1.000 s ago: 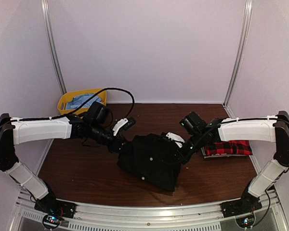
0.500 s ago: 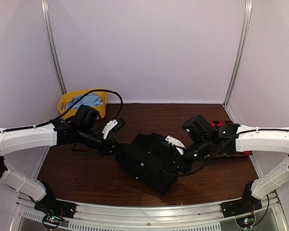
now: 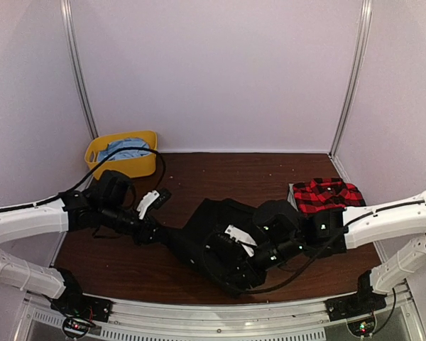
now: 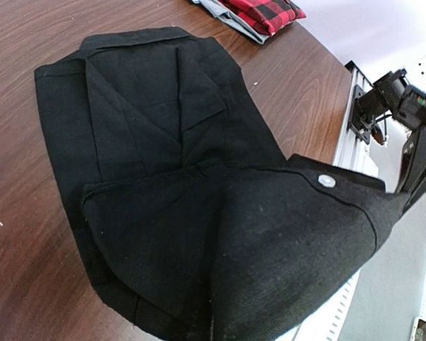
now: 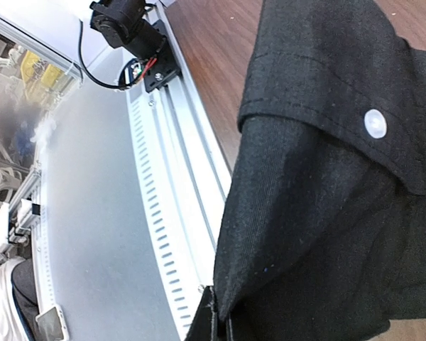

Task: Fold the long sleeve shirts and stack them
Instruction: Fold the 2/3-rectangle-folded shirt at the center of the board.

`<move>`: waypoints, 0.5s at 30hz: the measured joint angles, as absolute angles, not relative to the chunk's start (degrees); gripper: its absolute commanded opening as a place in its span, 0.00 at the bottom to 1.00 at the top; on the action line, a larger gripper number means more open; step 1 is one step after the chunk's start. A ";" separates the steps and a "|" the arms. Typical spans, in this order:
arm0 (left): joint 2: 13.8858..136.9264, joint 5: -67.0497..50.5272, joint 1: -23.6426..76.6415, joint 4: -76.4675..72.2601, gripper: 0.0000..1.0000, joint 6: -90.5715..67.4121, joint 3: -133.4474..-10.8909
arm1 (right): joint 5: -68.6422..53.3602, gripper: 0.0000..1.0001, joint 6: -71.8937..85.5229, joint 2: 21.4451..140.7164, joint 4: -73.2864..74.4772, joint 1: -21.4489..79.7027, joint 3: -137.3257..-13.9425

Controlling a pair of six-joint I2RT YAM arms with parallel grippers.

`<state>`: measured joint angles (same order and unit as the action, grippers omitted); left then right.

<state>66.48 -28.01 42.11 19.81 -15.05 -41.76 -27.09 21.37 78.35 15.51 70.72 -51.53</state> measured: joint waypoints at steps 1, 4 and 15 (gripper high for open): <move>65.82 -28.05 42.13 19.88 0.00 -15.62 -41.34 | -26.92 0.00 22.50 78.65 14.04 71.55 -51.05; 63.00 -28.23 42.33 20.49 0.00 -17.30 -40.21 | -26.68 0.00 24.80 79.44 10.37 73.52 -50.02; 53.28 -32.03 42.39 22.26 0.00 -22.17 -38.11 | -26.98 0.00 31.83 76.49 -1.10 75.70 -44.47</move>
